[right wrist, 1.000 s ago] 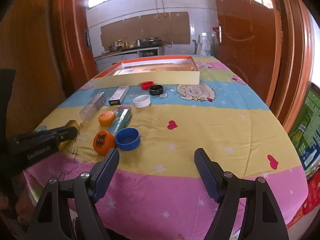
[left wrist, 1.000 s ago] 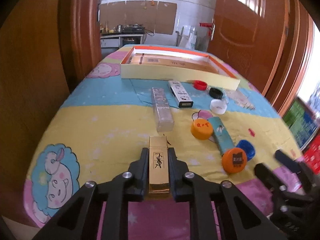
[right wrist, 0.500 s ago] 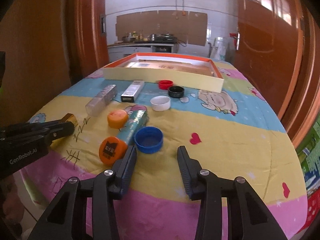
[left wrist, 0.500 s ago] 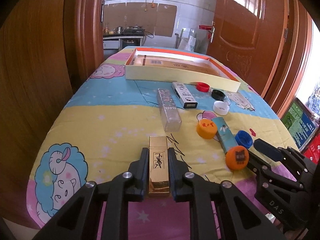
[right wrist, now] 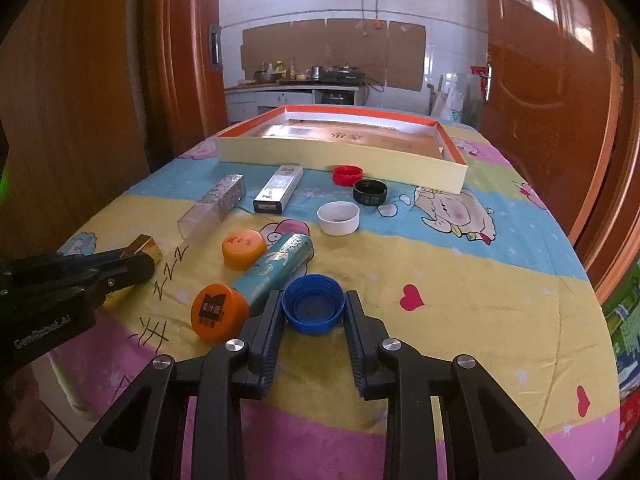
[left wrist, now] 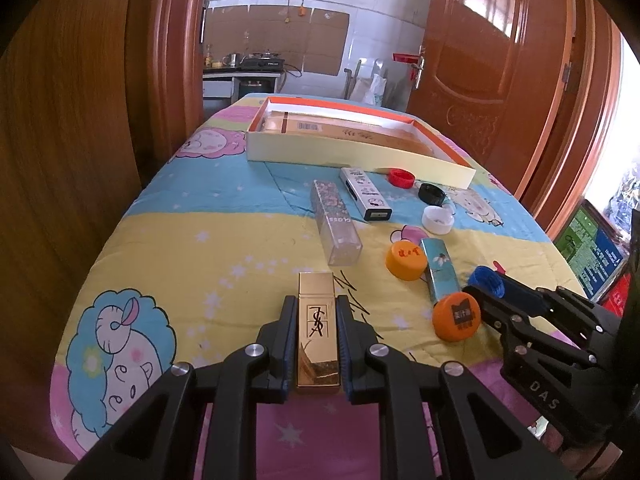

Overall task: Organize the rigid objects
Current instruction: 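Carry the gold box with the left tool while the right tool carries the blue cap into the tray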

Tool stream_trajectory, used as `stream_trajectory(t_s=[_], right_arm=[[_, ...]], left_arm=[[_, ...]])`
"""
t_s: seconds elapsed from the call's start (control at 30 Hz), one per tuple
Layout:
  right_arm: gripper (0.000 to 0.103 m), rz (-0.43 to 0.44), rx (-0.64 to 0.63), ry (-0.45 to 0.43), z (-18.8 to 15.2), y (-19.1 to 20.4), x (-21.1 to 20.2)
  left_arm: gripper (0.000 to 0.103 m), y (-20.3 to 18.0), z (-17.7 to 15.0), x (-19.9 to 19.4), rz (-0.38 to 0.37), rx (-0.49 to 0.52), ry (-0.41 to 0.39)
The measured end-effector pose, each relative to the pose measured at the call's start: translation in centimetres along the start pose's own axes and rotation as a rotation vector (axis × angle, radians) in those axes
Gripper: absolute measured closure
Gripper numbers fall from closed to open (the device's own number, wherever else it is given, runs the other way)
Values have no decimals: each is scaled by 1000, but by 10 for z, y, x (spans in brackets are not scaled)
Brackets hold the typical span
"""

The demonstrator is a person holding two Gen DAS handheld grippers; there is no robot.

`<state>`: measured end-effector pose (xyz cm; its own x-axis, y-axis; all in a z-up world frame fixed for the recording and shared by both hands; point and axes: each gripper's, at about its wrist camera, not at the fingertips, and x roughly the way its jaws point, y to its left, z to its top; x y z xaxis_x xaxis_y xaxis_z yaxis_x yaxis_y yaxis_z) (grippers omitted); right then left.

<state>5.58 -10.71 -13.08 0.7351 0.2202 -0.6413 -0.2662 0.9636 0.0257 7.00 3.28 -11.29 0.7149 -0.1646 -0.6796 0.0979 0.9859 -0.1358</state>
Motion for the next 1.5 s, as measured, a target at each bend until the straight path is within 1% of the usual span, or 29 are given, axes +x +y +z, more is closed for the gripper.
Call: stream_trajectory(t_s=[0.13,0.3,0.43,0.57,0.77,0.83,0.9,1.0,1.07,1.2,1.3,1.4,1.5], right_arm=[[73,-5,10,-17,2,-4,-8],[73,-8,16,-46,11,-13,-22],[73,-12,3,-76,25,-23,-33],[73,-18,1,-97,42,-36,-41],[73,-15,-22,-115,75,-56,-42],[73,-20,-27,-120,89,-62,-41],[73,-18,-30,-121,107,-72,-36],[73,-11,-22,-115,127,-82,-25],[73,-9,-16,-111,145,-89,-16],[73,11,4,-98,171,-99,3],[73,21,13,-68,187,-106,29],[73,21,29,-15,196,-112,61],[73,51,56,33,199,-116,87]], left_arm=[[85,1,4,-4,3,3,-15],[85,-4,22,-14,20,34,-45],[85,-9,46,-23,9,65,-68],[85,-13,71,-26,21,107,-93],[85,-17,113,-16,20,145,-88],[85,-19,132,-7,39,155,-79],[85,-18,147,1,41,149,-72],[85,-17,173,20,24,129,-50],[85,-18,188,38,5,128,-17],[85,-21,205,71,1,120,34],[85,-18,213,99,-11,95,79],[85,-14,216,128,-30,57,134],[85,-10,217,151,-30,23,171]])
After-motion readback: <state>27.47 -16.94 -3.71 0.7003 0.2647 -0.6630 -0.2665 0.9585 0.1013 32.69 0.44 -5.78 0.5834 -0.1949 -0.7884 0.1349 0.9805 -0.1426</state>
